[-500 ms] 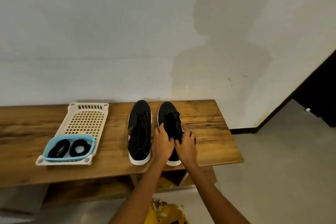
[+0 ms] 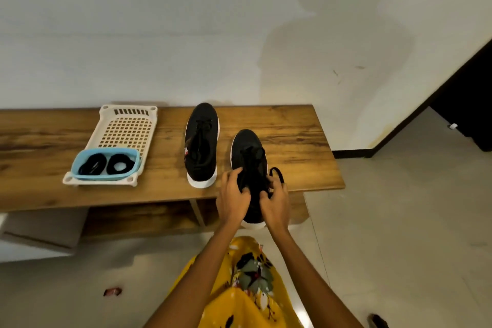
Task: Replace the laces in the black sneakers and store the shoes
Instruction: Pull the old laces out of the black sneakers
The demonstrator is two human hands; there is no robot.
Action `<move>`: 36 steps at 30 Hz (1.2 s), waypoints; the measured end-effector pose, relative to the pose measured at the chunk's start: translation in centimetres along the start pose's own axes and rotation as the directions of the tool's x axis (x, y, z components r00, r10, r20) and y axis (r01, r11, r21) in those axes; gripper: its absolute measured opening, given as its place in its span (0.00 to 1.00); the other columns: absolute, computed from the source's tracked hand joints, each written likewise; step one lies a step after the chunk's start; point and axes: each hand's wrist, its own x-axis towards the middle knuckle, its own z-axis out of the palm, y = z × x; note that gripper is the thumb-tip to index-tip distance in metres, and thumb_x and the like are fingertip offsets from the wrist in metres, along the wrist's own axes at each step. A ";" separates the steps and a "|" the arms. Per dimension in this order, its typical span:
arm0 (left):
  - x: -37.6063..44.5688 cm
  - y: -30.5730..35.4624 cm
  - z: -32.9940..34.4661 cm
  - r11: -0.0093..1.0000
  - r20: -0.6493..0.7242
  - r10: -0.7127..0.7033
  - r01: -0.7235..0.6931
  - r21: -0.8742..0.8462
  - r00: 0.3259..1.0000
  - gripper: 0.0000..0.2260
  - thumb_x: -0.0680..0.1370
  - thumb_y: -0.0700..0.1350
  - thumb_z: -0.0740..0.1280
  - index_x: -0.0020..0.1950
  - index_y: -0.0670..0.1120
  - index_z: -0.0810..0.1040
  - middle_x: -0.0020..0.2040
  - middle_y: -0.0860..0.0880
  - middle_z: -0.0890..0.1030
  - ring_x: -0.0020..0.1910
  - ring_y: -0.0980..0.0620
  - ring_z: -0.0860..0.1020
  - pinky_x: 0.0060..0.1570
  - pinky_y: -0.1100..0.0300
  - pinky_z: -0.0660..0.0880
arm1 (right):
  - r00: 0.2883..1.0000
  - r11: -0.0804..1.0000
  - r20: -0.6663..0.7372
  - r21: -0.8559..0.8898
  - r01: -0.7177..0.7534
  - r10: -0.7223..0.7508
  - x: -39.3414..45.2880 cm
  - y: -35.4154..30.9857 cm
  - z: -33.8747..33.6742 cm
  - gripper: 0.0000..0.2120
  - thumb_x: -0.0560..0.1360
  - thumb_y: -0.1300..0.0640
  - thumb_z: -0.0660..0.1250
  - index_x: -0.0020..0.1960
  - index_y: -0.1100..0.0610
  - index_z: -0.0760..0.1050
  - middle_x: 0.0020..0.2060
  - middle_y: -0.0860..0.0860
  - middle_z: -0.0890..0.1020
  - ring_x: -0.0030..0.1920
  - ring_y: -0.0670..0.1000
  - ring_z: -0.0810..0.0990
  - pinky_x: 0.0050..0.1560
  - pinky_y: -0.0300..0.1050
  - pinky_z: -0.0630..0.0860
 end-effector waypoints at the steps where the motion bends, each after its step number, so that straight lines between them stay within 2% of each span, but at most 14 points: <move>1: -0.7 -0.1 -0.2 1.000 0.003 -0.008 0.008 0.005 1.000 0.21 0.75 0.39 0.63 0.68 0.50 0.69 0.67 0.52 0.69 0.57 0.50 0.75 0.46 0.54 0.76 | 1.000 1.000 0.008 -0.014 0.003 -0.003 -0.7 0.2 -0.2 0.20 0.75 0.60 0.62 0.66 0.51 0.69 0.61 0.52 0.71 0.57 0.53 0.77 0.52 0.53 0.77; 5: -2.5 -0.5 -0.5 0.999 0.022 -0.011 0.010 0.049 1.000 0.21 0.76 0.39 0.63 0.68 0.49 0.67 0.68 0.51 0.67 0.54 0.47 0.76 0.44 0.54 0.73 | 0.996 0.991 0.084 -0.125 0.047 -0.037 -2.2 0.5 -0.8 0.21 0.76 0.60 0.63 0.68 0.53 0.68 0.63 0.53 0.70 0.59 0.53 0.74 0.49 0.45 0.72; 9: -2.2 -0.5 -0.3 0.995 0.035 -0.012 0.008 0.103 0.999 0.19 0.76 0.39 0.62 0.67 0.47 0.66 0.68 0.49 0.67 0.53 0.46 0.77 0.42 0.54 0.72 | 0.988 0.976 0.142 -0.196 0.093 -0.066 -1.7 0.7 -1.1 0.21 0.75 0.59 0.63 0.68 0.54 0.66 0.64 0.54 0.68 0.57 0.54 0.75 0.46 0.46 0.73; 15: -0.8 -1.0 -0.3 0.992 0.005 0.025 -0.025 0.123 1.000 0.16 0.77 0.41 0.62 0.65 0.48 0.69 0.64 0.50 0.69 0.53 0.47 0.76 0.37 0.57 0.70 | 0.973 0.984 0.216 -0.141 0.109 -0.077 -0.3 1.1 -1.0 0.22 0.77 0.55 0.63 0.70 0.53 0.65 0.60 0.53 0.70 0.55 0.53 0.76 0.52 0.50 0.76; 19: 0.5 -1.5 -0.2 0.981 -0.013 0.169 -0.167 0.101 0.985 0.16 0.76 0.41 0.64 0.64 0.45 0.72 0.61 0.49 0.72 0.59 0.50 0.72 0.44 0.60 0.71 | 0.964 0.989 0.253 -0.101 0.105 -0.077 1.0 1.1 -1.1 0.21 0.78 0.51 0.63 0.69 0.53 0.67 0.56 0.52 0.71 0.54 0.52 0.76 0.52 0.48 0.76; 21: 1.0 -1.4 0.0 0.975 -0.015 0.219 -0.219 0.022 0.976 0.15 0.76 0.42 0.64 0.63 0.42 0.74 0.60 0.49 0.73 0.61 0.51 0.71 0.53 0.59 0.72 | 0.962 0.993 0.266 -0.073 0.089 -0.067 1.5 0.9 -1.5 0.21 0.77 0.49 0.63 0.68 0.52 0.68 0.53 0.50 0.69 0.53 0.51 0.76 0.53 0.50 0.78; 23: 1.5 -1.0 0.1 0.978 -0.052 0.197 -0.200 -0.058 0.979 0.13 0.77 0.45 0.65 0.59 0.42 0.76 0.58 0.50 0.74 0.59 0.53 0.71 0.57 0.58 0.71 | 0.973 0.995 0.216 -0.048 0.090 -0.078 2.0 0.6 -2.0 0.23 0.75 0.47 0.66 0.68 0.50 0.68 0.53 0.49 0.67 0.54 0.50 0.75 0.52 0.49 0.78; 25: 2.2 -0.4 0.1 0.980 -0.049 0.135 -0.141 -0.140 0.990 0.09 0.77 0.48 0.65 0.51 0.43 0.79 0.52 0.49 0.76 0.53 0.53 0.74 0.52 0.58 0.72 | 0.980 0.989 0.151 -0.046 0.141 -0.133 2.4 0.2 -2.4 0.23 0.73 0.48 0.69 0.67 0.50 0.70 0.53 0.49 0.67 0.54 0.47 0.71 0.49 0.43 0.75; 27: 2.9 0.4 -0.6 0.960 -0.032 0.048 -0.055 -0.275 0.998 0.07 0.77 0.47 0.66 0.43 0.46 0.77 0.44 0.47 0.77 0.46 0.50 0.77 0.46 0.59 0.72 | 0.965 0.970 0.167 -0.099 0.222 -0.204 2.7 -0.5 -2.4 0.22 0.73 0.49 0.69 0.66 0.51 0.71 0.55 0.50 0.68 0.57 0.46 0.68 0.48 0.38 0.69; 29: 3.4 2.0 -2.0 0.847 0.025 -0.091 0.091 -0.523 0.996 0.08 0.79 0.45 0.63 0.39 0.45 0.74 0.38 0.48 0.76 0.40 0.52 0.75 0.42 0.60 0.70 | 0.952 0.958 0.200 -0.125 0.258 -0.230 3.0 -0.9 -2.0 0.20 0.74 0.50 0.69 0.64 0.52 0.72 0.56 0.50 0.70 0.59 0.46 0.66 0.50 0.37 0.67; 31: 3.8 4.3 -3.9 0.610 0.143 -0.181 0.225 -0.760 0.973 0.08 0.79 0.42 0.60 0.42 0.44 0.74 0.38 0.48 0.77 0.39 0.53 0.75 0.41 0.61 0.70 | 0.957 0.968 0.191 -0.080 0.238 -0.220 3.5 -1.2 -1.6 0.17 0.74 0.52 0.70 0.61 0.53 0.75 0.55 0.50 0.72 0.59 0.46 0.66 0.50 0.37 0.66; 32: 4.1 5.3 -4.8 0.552 0.182 -0.178 0.252 -0.795 0.967 0.08 0.79 0.42 0.59 0.42 0.43 0.74 0.37 0.48 0.77 0.38 0.53 0.75 0.40 0.62 0.71 | 0.960 0.973 0.183 -0.053 0.227 -0.214 3.7 -1.2 -1.4 0.14 0.73 0.52 0.70 0.58 0.53 0.77 0.53 0.50 0.73 0.58 0.46 0.67 0.49 0.37 0.66; 34: 4.6 7.0 -6.2 0.584 0.232 -0.131 0.264 -0.767 0.964 0.10 0.80 0.42 0.58 0.39 0.44 0.72 0.35 0.49 0.73 0.35 0.53 0.73 0.39 0.61 0.70 | 0.964 0.978 0.167 0.020 0.209 -0.209 4.1 -1.5 -1.2 0.07 0.73 0.54 0.69 0.51 0.53 0.79 0.49 0.50 0.77 0.55 0.48 0.70 0.46 0.36 0.66; 36: 4.9 8.2 -7.2 0.609 0.295 -0.049 0.262 -0.748 0.954 0.13 0.81 0.47 0.57 0.39 0.44 0.72 0.31 0.50 0.70 0.30 0.53 0.69 0.35 0.60 0.68 | 0.974 0.972 0.157 0.190 0.135 -0.165 4.2 -2.4 -1.6 0.02 0.75 0.58 0.67 0.44 0.54 0.78 0.41 0.49 0.78 0.47 0.48 0.74 0.43 0.35 0.68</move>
